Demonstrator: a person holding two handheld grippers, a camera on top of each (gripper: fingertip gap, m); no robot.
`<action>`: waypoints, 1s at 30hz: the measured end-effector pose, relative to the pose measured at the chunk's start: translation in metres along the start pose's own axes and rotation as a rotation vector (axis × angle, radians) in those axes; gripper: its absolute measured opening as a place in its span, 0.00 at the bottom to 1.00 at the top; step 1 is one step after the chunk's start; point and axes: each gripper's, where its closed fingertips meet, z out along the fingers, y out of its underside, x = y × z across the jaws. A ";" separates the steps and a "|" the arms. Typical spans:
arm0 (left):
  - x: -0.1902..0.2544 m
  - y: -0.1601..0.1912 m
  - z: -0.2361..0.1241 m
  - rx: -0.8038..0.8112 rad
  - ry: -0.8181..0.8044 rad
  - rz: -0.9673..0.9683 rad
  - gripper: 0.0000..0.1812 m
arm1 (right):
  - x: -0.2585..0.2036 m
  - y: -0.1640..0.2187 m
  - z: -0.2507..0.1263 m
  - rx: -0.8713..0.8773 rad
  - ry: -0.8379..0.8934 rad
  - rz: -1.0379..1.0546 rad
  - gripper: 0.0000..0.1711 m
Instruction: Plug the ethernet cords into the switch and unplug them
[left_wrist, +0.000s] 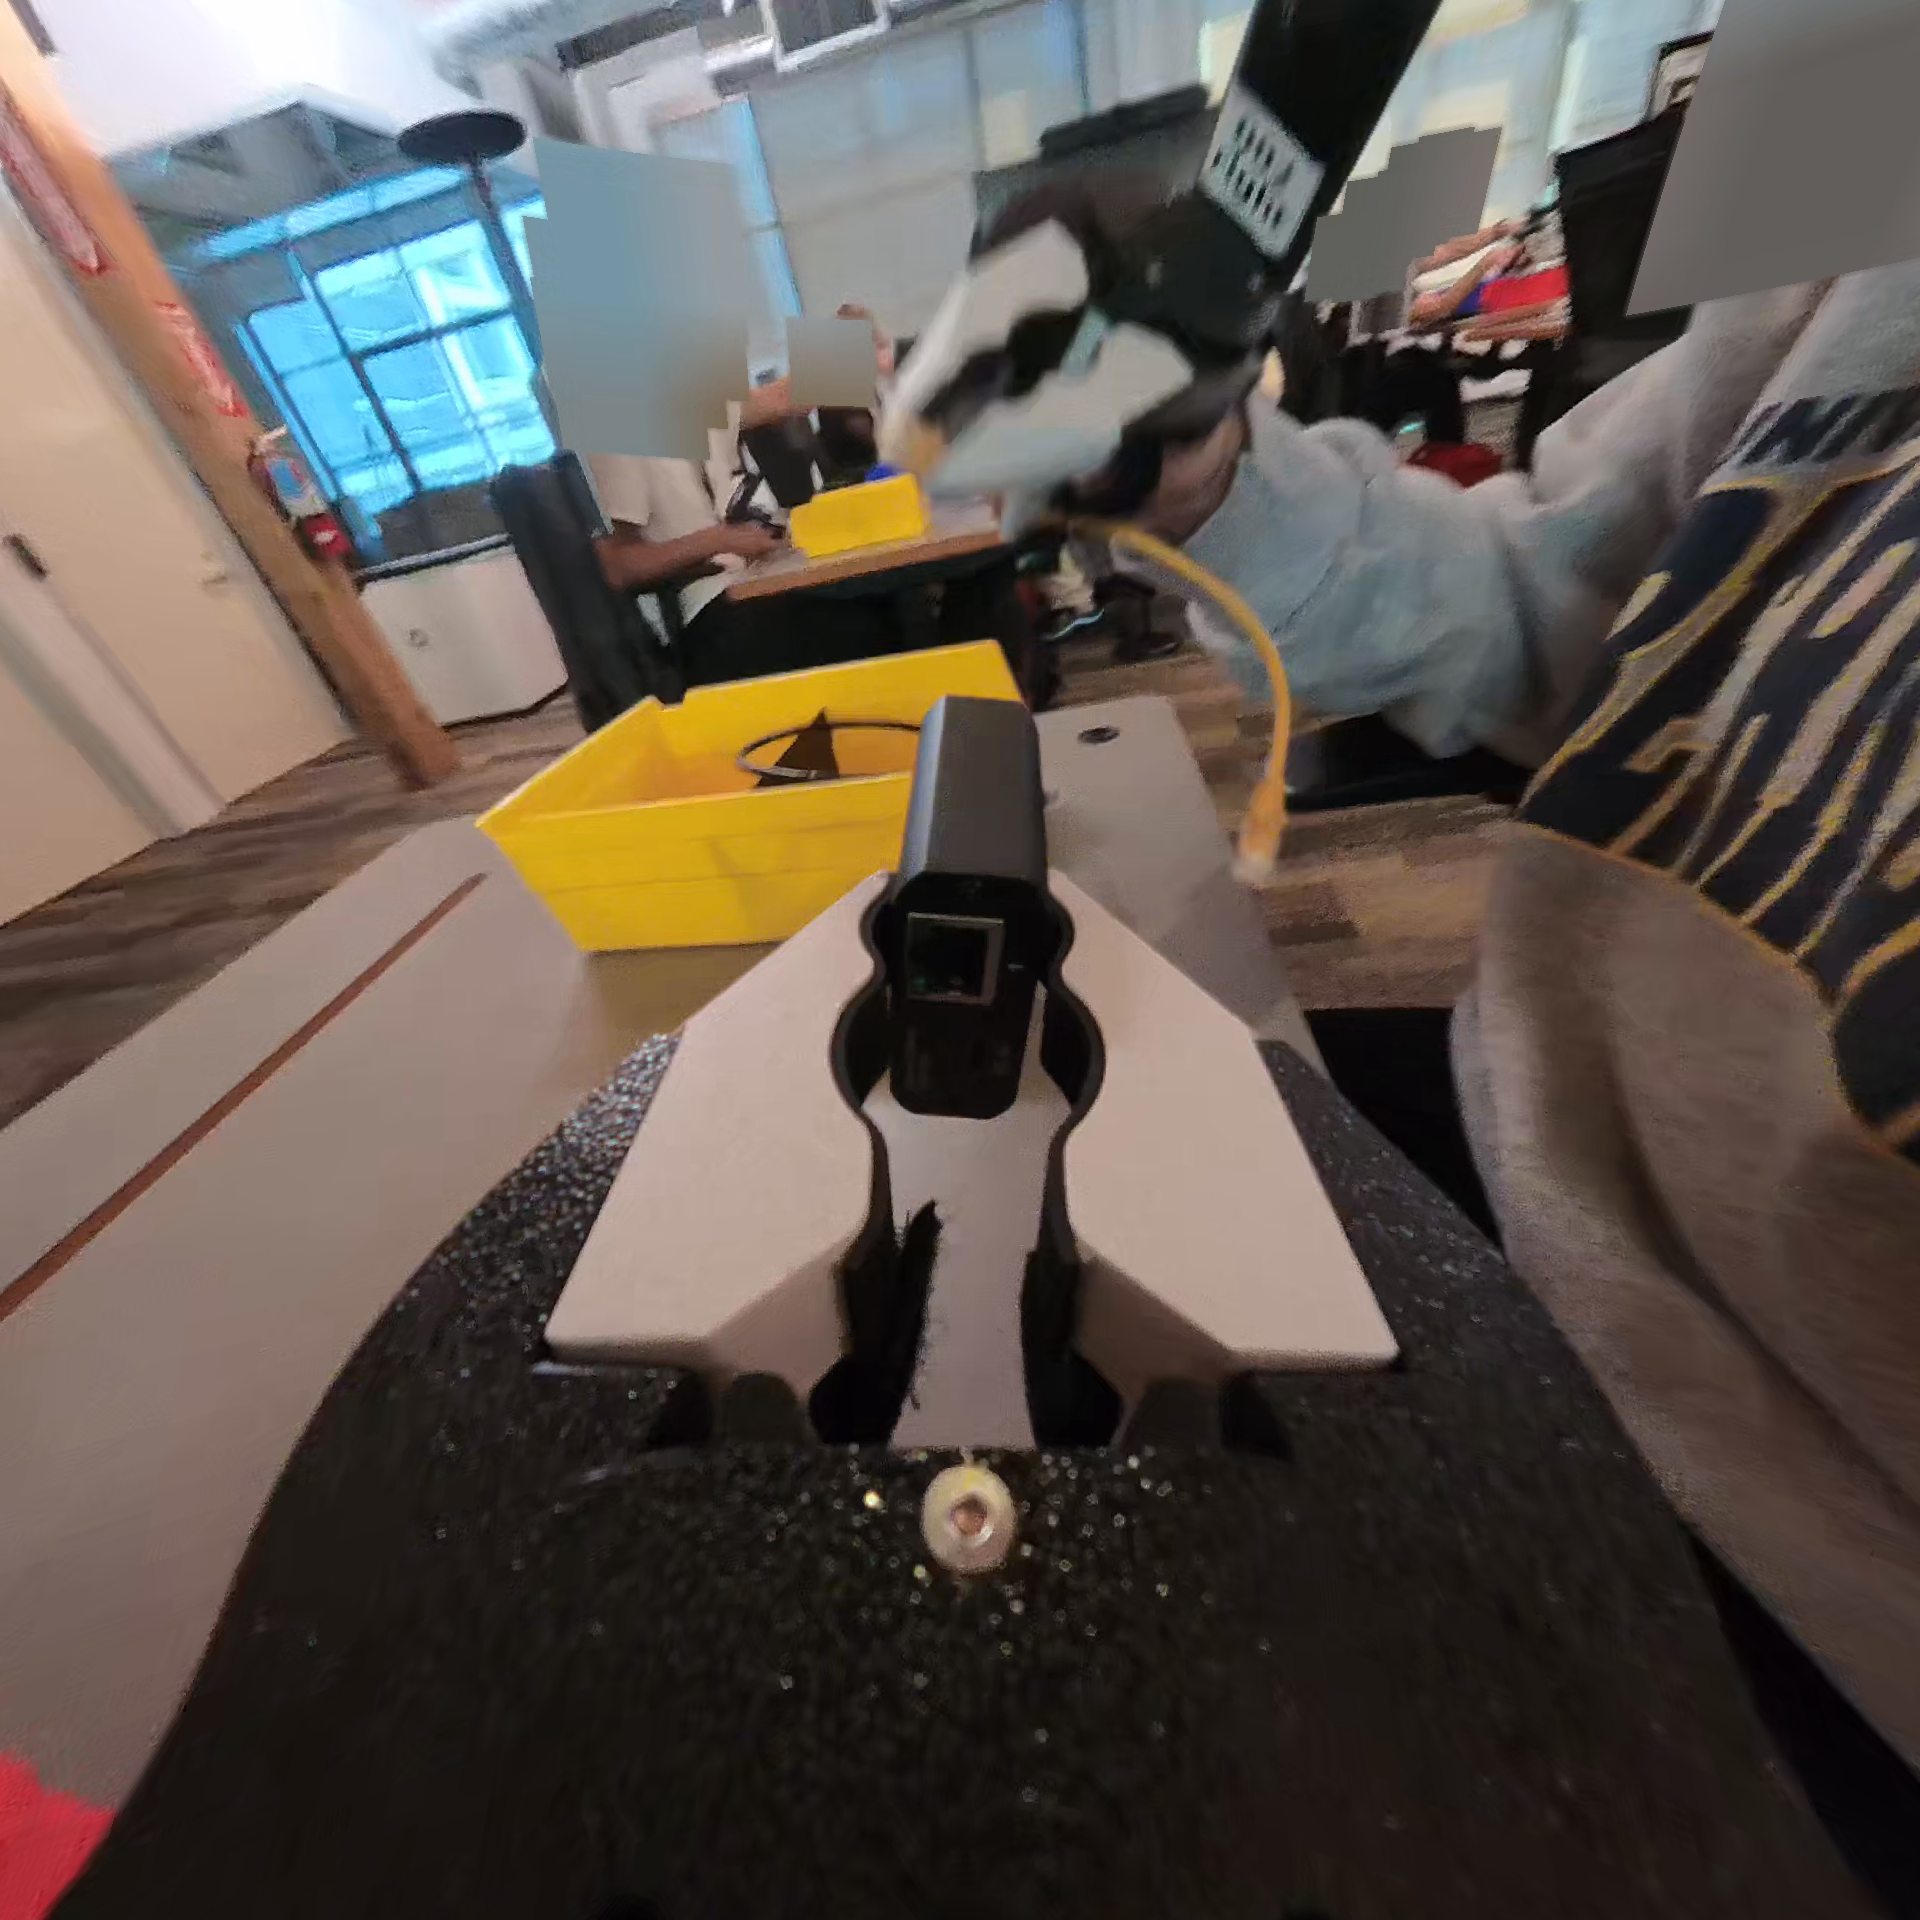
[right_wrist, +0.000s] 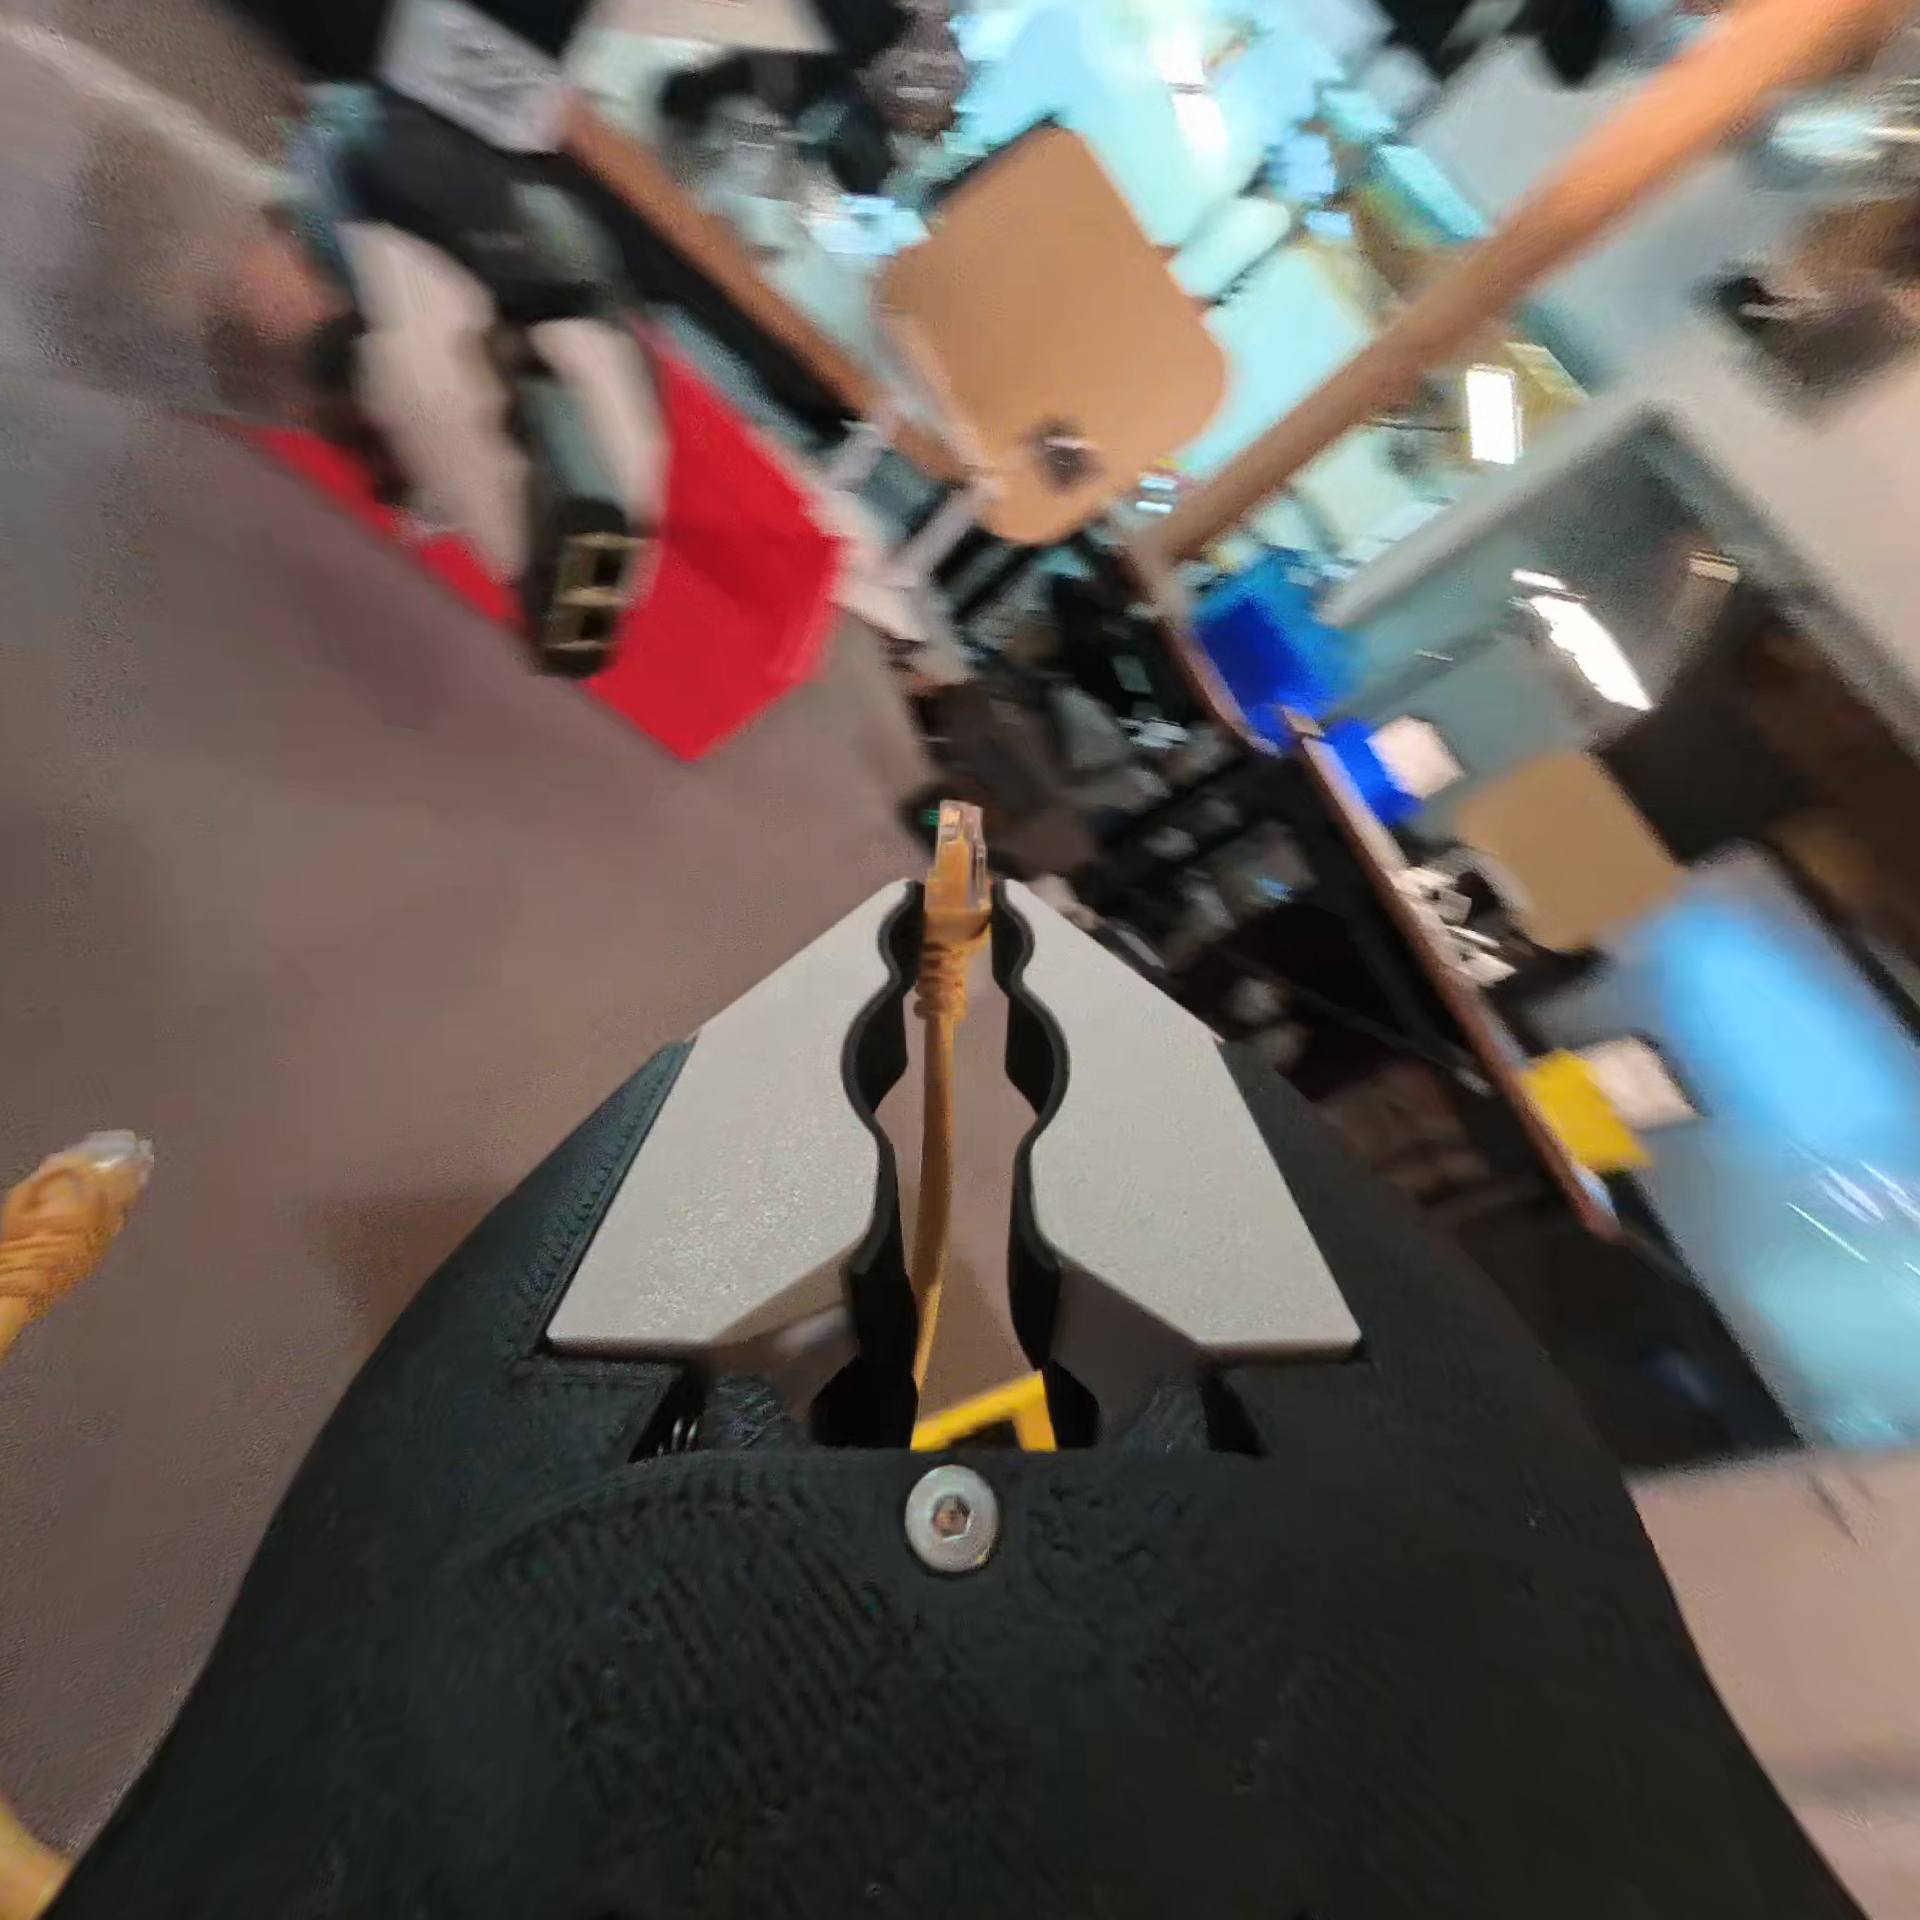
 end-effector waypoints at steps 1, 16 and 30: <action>-0.003 0.009 0.002 -0.027 -0.014 -0.012 0.12 | 0.023 0.005 -0.007 -0.008 0.114 0.019 0.06; 0.004 0.070 0.033 -0.276 -0.019 0.043 0.12 | 0.163 0.187 -0.138 -0.371 1.039 0.260 0.07; -0.004 0.078 0.036 -0.314 -0.088 0.091 0.12 | 0.101 0.258 -0.105 -0.589 0.509 0.832 0.51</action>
